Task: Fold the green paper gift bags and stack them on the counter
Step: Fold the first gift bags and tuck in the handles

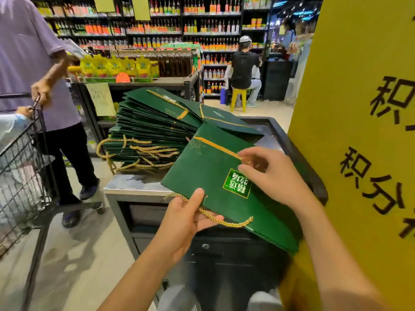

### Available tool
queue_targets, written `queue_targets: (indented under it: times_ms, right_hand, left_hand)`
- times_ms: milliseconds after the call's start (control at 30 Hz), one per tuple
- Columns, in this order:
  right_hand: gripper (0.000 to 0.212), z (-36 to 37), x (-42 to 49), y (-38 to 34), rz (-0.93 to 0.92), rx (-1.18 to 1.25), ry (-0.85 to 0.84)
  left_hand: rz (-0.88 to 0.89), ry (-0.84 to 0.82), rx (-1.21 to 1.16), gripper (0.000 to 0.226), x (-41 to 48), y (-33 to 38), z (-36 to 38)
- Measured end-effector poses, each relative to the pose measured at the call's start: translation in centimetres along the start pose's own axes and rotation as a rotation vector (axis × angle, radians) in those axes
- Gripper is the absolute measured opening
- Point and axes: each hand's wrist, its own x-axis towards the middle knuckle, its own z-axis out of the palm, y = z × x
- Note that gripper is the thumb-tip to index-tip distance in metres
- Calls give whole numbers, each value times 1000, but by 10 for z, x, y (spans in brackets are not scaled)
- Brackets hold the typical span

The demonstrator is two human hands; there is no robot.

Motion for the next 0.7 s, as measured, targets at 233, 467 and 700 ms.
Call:
queue_targets:
  times_ms: [233,467,700]
  right_hand:
    - [42,25,-52,-11,-220,-244,-330]
    - [7,15,-58,-3,-161,-138,-199]
    - [11,6,-35,9,106,-145,78]
  left_hand:
    - [-14,-14,-112,33,-10,-11,15]
    - [-73,-23,-182,32,-9,-19,14]
    - [-97,-4,-219,25,-5,-19,9]
